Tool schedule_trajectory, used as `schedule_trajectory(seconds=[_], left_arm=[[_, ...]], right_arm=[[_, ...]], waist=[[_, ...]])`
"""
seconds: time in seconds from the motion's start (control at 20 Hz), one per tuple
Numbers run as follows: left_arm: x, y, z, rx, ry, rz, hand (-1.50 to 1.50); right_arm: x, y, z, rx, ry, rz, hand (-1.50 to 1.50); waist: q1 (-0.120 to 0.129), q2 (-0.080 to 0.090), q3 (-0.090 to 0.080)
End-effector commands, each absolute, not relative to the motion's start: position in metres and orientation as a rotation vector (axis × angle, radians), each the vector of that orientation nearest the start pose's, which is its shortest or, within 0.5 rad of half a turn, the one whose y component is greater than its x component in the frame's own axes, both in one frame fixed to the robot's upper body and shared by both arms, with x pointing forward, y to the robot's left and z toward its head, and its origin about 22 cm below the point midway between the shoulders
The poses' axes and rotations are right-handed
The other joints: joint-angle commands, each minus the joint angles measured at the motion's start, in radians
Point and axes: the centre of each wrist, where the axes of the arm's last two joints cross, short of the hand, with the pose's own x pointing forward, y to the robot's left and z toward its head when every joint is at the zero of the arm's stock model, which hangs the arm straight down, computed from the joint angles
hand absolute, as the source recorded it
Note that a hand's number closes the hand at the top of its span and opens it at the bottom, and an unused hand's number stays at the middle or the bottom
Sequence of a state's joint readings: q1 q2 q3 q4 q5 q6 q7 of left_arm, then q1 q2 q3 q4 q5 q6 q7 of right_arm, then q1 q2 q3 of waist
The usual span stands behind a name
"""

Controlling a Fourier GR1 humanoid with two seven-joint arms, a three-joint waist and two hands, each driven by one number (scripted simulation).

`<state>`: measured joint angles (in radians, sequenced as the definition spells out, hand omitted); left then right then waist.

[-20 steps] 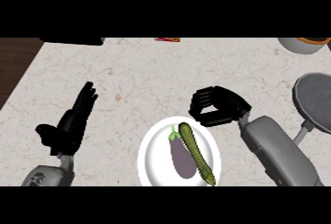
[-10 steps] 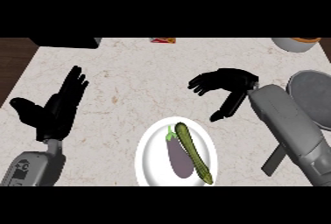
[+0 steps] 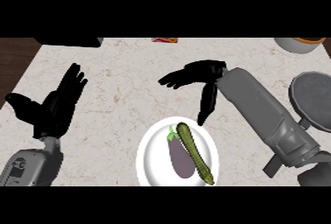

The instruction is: Pick the eggplant from the plate and place it in the pan

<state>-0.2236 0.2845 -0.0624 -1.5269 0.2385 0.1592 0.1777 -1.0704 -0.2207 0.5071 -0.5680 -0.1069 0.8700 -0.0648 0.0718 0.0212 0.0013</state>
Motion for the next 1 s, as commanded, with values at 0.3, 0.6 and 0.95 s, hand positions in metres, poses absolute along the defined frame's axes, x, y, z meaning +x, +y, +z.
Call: schedule_trajectory(seconds=[0.3,0.6,0.95], left_arm=[[0.294,0.237,0.07,0.043,-1.534,-0.013,0.0],[0.286,0.257,0.058,0.078,-1.537,0.002,0.0],[0.286,0.257,0.064,0.07,-1.543,0.023,0.0]], right_arm=[[0.426,-0.059,0.098,0.573,-0.739,1.856,-1.5],[0.418,-0.044,0.101,0.622,-0.562,2.012,-1.5],[0.403,-0.027,0.108,0.547,-0.604,2.197,-1.5]], waist=[[0.003,0.001,0.0],[-0.012,-0.004,-0.001],[-0.027,-0.007,-0.001]])
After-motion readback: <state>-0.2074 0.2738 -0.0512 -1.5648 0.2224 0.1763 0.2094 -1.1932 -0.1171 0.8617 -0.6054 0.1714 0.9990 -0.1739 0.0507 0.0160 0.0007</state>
